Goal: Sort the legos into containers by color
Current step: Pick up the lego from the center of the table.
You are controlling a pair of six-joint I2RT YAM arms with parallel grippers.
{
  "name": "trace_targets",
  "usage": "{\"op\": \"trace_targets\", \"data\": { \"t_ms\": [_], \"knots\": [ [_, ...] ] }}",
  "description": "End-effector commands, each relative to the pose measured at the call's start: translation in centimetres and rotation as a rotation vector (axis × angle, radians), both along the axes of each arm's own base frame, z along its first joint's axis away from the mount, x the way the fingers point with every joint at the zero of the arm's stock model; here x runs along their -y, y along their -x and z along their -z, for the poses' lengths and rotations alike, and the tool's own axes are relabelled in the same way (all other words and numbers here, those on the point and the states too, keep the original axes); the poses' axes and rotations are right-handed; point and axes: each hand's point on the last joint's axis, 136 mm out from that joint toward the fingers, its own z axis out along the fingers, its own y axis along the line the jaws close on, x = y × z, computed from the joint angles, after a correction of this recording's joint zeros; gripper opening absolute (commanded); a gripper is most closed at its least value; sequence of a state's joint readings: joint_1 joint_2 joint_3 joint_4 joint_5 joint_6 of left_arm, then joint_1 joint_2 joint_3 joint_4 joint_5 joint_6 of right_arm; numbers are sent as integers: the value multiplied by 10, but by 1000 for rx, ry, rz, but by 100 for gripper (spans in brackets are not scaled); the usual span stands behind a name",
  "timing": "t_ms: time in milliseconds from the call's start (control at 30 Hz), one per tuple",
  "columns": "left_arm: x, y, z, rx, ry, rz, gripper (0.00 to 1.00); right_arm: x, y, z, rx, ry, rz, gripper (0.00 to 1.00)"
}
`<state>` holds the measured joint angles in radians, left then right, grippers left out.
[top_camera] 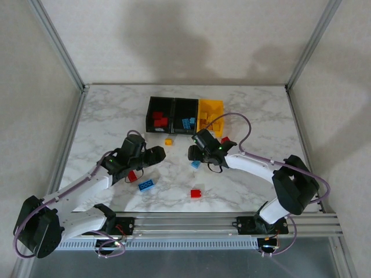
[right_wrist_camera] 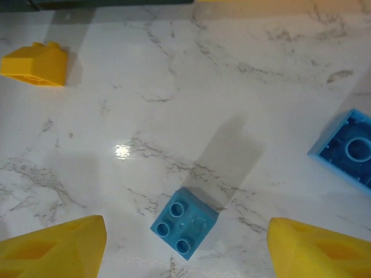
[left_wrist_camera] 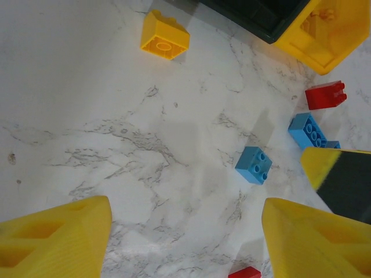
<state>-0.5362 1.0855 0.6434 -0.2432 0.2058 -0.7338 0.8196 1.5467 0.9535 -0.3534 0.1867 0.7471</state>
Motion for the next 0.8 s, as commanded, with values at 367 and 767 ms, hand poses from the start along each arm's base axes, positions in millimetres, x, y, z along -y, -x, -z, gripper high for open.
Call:
{"op": "trace_targets", "data": {
  "t_ms": [367,767],
  "knots": [
    [-3,-5,-8,39,-13,-23,69,-12,7,46,-108,-16,55,73],
    [-6,-3,-4,33,-23,-34,69,-23,7,61,-123,42,12,55]
  ]
}}
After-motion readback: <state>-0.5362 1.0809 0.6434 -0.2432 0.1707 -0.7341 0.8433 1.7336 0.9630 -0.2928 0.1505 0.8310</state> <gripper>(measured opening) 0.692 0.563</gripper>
